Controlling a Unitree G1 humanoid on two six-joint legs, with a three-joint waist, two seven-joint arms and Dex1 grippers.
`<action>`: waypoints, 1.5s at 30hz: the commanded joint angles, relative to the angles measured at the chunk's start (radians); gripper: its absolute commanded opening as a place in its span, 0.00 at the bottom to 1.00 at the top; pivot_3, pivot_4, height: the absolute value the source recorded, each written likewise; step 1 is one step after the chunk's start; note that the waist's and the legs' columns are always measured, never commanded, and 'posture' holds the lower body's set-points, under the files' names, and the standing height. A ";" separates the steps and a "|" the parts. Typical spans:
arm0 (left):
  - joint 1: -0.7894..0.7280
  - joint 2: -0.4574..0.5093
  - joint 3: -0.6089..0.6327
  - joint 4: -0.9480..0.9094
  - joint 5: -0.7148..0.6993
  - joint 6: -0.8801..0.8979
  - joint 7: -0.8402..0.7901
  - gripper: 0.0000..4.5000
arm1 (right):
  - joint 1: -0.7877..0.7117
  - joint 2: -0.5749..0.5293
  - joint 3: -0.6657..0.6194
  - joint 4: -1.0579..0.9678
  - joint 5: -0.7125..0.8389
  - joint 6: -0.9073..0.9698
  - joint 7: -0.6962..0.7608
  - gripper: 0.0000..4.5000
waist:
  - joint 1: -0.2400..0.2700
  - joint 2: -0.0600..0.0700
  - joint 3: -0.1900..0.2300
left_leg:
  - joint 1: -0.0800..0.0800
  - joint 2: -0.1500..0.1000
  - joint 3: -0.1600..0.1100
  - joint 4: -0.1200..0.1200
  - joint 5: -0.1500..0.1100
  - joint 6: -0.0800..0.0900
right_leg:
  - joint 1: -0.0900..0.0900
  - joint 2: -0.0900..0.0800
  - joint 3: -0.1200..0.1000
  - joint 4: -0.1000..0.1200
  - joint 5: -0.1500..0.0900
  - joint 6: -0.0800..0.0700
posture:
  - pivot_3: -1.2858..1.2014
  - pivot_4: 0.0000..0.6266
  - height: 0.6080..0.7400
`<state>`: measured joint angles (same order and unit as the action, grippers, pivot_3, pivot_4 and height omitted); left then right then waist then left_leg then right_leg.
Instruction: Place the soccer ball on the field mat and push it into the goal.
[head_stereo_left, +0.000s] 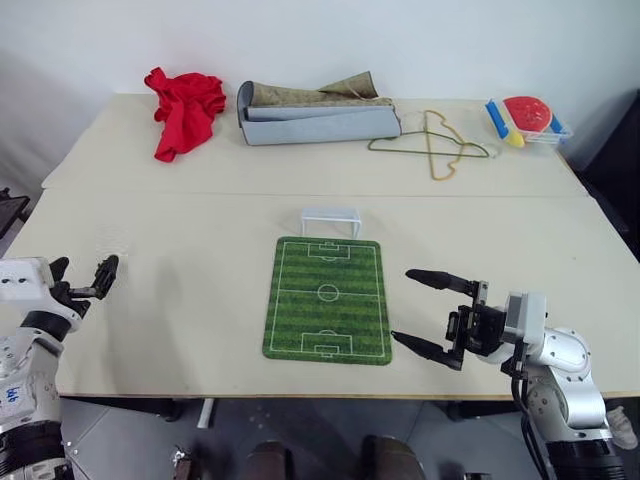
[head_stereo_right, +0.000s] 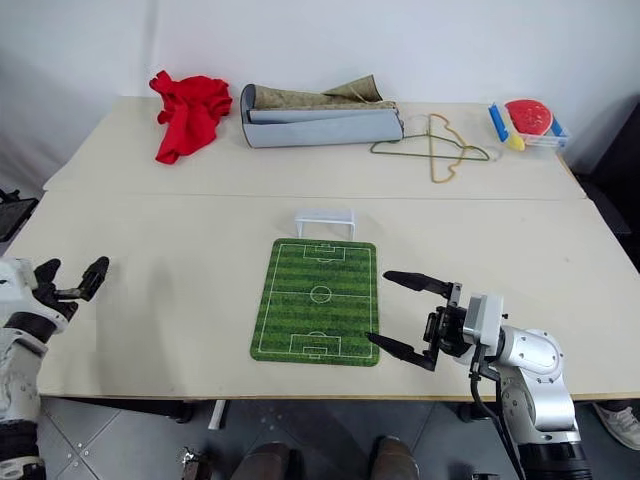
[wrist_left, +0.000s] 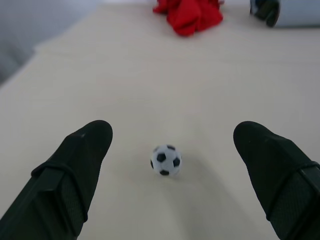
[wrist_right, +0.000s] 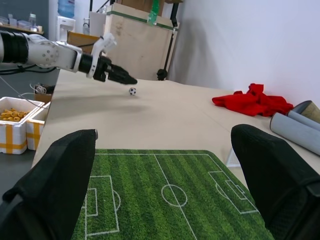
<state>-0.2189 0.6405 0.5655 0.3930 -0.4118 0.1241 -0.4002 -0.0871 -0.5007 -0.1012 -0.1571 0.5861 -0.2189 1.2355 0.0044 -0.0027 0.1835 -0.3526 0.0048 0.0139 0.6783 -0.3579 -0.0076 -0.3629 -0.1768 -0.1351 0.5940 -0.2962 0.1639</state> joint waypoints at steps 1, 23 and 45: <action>-0.086 0.045 -0.021 0.135 0.052 -0.039 0.014 0.99 | 0.015 0.004 0.002 -0.052 0.009 -0.001 -0.016 1.00 | -0.002 0.000 0.000 | 0.000 0.000 0.000 0.000 0.000 0.000 | 0.000 0.000 0.000 0.000 0.000 0.000 | 0.52 0.24 1.00; -0.141 0.016 -0.031 0.229 -0.027 -0.262 -0.276 0.19 | 0.050 0.005 0.017 -0.088 -0.007 -0.010 -0.079 1.00 | -0.005 0.000 0.000 | 0.000 0.000 0.000 0.001 0.000 0.000 | 0.000 0.000 0.000 0.001 0.000 0.000 | 0.52 0.24 1.00; -0.179 -0.119 -0.809 -0.295 0.164 -0.112 -0.803 0.19 | 0.314 -0.269 -0.281 0.018 0.047 -0.066 0.224 1.00 | 0.021 0.007 0.002 | 0.000 0.005 0.005 0.004 -0.002 0.000 | 0.001 0.005 0.003 -0.003 0.000 0.000 | 0.52 0.24 1.00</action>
<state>-0.3857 0.5276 -0.2319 0.0938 -0.2752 0.0392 -1.2182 0.2168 -0.7637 -0.3496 -0.1294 0.6241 -0.2649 1.4489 0.0250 0.0039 0.1858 -0.3528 0.0105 0.0187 0.6819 -0.3599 -0.0075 -0.3615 -0.1716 -0.1323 0.5909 -0.2958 0.1643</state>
